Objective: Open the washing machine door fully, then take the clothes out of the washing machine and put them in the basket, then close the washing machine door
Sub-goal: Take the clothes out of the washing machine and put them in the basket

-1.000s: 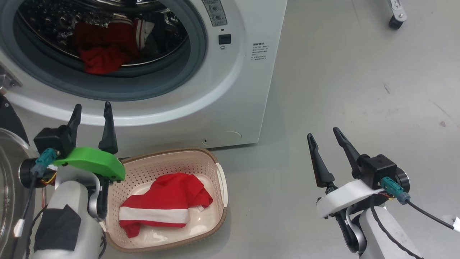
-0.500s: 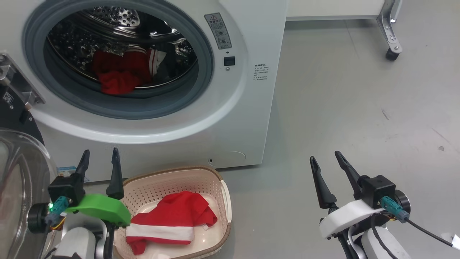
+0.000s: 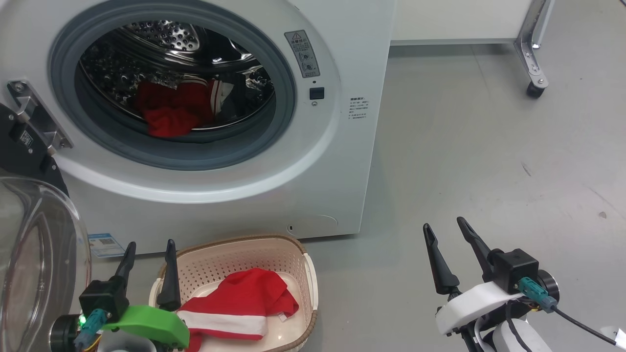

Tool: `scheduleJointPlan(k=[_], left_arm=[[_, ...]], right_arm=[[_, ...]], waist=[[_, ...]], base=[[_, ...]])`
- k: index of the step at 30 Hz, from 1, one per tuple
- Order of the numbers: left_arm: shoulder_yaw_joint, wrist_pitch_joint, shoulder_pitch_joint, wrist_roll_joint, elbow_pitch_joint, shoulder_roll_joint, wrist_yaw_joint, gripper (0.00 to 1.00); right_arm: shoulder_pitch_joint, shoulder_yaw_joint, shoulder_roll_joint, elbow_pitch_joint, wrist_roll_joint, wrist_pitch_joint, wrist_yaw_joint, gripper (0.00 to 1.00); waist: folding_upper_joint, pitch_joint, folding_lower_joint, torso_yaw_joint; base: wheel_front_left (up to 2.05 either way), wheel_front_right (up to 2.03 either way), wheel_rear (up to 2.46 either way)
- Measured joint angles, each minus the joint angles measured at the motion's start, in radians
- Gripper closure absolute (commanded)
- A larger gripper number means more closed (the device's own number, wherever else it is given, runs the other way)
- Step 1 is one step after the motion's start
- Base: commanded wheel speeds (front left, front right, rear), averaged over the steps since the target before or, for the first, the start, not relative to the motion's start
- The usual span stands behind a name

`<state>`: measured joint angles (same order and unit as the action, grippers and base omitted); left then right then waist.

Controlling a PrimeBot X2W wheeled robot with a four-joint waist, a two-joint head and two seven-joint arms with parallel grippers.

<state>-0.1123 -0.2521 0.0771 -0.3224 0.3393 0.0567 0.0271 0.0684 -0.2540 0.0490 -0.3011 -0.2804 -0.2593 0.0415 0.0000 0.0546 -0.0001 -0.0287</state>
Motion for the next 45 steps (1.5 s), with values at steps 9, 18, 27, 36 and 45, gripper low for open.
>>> scheduleJointPlan(k=[9, 18, 27, 36, 45], left_arm=[[-0.010, 0.000, -0.066, 0.000, -0.049, -0.001, 0.012, 0.00], [-0.018, 0.000, -0.101, 0.000, -0.094, -0.002, 0.021, 0.00], [-0.024, 0.002, -0.128, -0.001, -0.125, -0.002, 0.030, 0.00], [-0.035, 0.014, -0.141, -0.001, -0.155, -0.002, 0.038, 0.00], [-0.052, 0.040, -0.130, 0.012, -0.172, -0.002, 0.044, 0.00]], right_arm=[[-0.017, 0.000, 0.000, -0.001, 0.001, 0.000, 0.000, 0.00], [-0.018, 0.000, 0.000, -0.004, 0.002, 0.000, 0.001, 0.00], [-0.020, 0.000, 0.000, -0.012, 0.012, 0.000, 0.002, 0.00], [-0.021, 0.000, 0.000, -0.016, 0.019, 0.000, 0.004, 0.00], [-0.020, -0.004, -0.001, 0.002, 0.030, 0.000, 0.009, 0.00]], waist=[[0.0000, -0.014, 0.0000, 0.001], [0.0000, -0.025, 0.0000, -0.002], [0.0000, -0.034, 0.0000, -0.006], [0.0000, -0.035, 0.0000, -0.008], [0.0000, 0.002, 0.0000, -0.010]], base=[[0.00, 0.00, 0.00], [0.00, 0.00, 0.00], [0.00, 0.00, 0.00], [0.00, 0.00, 0.00], [0.00, 0.00, 0.00]])
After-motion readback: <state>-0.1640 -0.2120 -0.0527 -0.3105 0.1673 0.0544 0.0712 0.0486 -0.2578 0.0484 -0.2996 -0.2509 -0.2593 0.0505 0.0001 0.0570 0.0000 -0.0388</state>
